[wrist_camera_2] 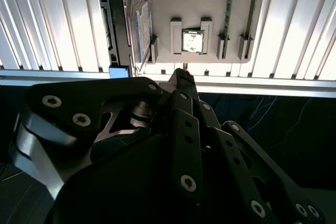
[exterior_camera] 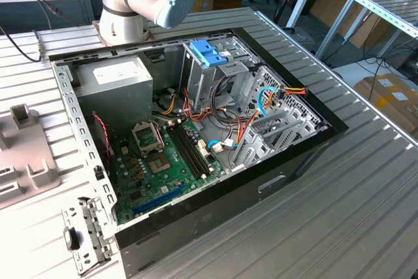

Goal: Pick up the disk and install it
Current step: 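Pick up the disk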

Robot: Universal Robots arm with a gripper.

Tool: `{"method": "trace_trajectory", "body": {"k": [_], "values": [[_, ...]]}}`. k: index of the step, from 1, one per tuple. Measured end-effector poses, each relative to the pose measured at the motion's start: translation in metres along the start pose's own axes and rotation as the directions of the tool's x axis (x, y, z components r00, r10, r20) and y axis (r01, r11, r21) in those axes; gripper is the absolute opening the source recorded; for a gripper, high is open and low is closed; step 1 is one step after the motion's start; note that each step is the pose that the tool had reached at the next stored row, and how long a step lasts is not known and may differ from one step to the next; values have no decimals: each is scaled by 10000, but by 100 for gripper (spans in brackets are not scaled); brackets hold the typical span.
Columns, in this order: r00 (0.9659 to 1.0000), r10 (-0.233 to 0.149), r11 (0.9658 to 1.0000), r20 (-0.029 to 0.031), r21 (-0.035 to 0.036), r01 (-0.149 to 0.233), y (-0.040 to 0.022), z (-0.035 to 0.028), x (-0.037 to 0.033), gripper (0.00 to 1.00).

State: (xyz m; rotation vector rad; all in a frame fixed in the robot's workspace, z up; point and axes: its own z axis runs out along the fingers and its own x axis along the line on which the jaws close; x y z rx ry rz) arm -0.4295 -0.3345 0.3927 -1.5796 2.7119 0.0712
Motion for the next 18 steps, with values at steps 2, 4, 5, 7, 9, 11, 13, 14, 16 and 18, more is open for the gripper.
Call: {"method": "trace_trajectory", "body": {"k": [2, 4, 5, 7, 9, 11, 13, 14, 16, 18], "values": [[10000, -91, 10000, -3, -2, 91, 0, 0, 0, 11], [9998, -173, 9998, -6, -5, 173, 0, 0, 0, 11], [9998, -212, 9998, -8, -6, 212, 0, 0, 0, 11], [9995, -331, 9995, -13, -9, 331, 0, 0, 0, 11], [9990, -442, 9990, -17, -12, 442, 0, 0, 0, 11], [9986, -526, 9986, -20, -14, 526, 0, 0, 0, 11], [9978, -657, 9978, -24, -17, 657, 0, 0, 0, 11], [9976, -691, 9976, -25, -19, 691, 0, 0, 0, 11], [9969, -789, 9969, -29, -21, 789, 0, 0, 0, 11], [9960, -889, 9960, -33, -23, 889, 0, 0, 0, 11]]}}
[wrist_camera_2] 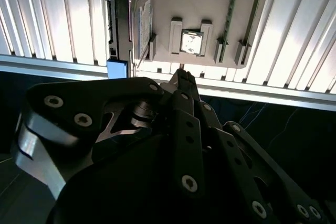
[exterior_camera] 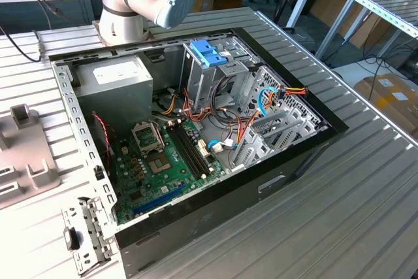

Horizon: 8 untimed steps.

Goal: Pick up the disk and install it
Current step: 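Pick up the disk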

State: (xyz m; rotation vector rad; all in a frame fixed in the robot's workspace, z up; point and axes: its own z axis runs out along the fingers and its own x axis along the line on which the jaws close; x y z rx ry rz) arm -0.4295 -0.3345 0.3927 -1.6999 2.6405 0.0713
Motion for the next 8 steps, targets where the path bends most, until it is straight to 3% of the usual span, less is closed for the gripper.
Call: {"method": "trace_trajectory", "body": {"k": [8], "values": [[9991, -434, 9991, -16, -12, 434, 1, 0, 0, 11]]}}
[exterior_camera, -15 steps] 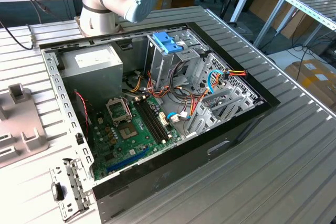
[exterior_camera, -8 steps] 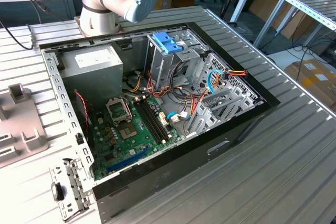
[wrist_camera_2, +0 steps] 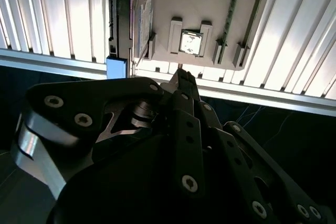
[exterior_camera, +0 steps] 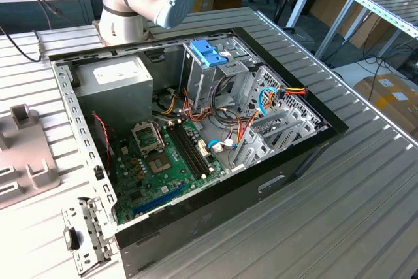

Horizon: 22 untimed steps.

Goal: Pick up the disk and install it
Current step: 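Pick up the disk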

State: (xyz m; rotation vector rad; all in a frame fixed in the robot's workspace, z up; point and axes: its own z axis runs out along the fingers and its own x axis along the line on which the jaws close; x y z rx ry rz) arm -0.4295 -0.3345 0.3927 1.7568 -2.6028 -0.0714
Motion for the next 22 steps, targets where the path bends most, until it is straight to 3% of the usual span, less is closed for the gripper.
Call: {"method": "trace_trajectory", "body": {"k": [10, 22], "values": [[9988, -489, 9988, -18, -13, 489, -1, 0, 0, 11], [9924, -1228, 9924, -45, -34, 1228, 0, 0, 0, 11]]}}
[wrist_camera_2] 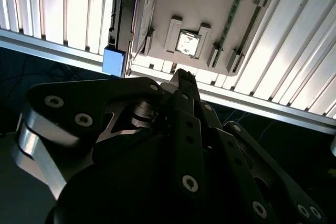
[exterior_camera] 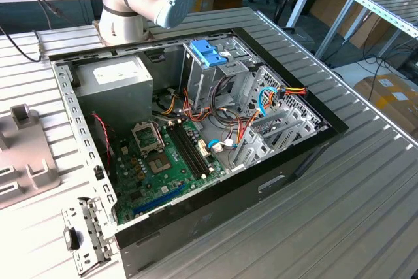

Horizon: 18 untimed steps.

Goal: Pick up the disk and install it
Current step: 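Pick up the disk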

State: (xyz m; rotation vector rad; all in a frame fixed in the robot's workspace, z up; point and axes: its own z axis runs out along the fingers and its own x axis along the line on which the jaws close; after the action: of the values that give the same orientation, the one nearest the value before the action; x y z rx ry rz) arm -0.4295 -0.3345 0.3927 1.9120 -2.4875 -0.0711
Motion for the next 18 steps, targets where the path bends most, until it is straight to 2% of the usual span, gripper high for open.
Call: {"method": "trace_trajectory", "body": {"k": [10, 18], "values": [[9982, -594, 9982, -22, -16, 594, 0, 0, 0, 11], [9927, -1208, 9927, -44, -32, 1208, 0, 0, 0, 11]]}}
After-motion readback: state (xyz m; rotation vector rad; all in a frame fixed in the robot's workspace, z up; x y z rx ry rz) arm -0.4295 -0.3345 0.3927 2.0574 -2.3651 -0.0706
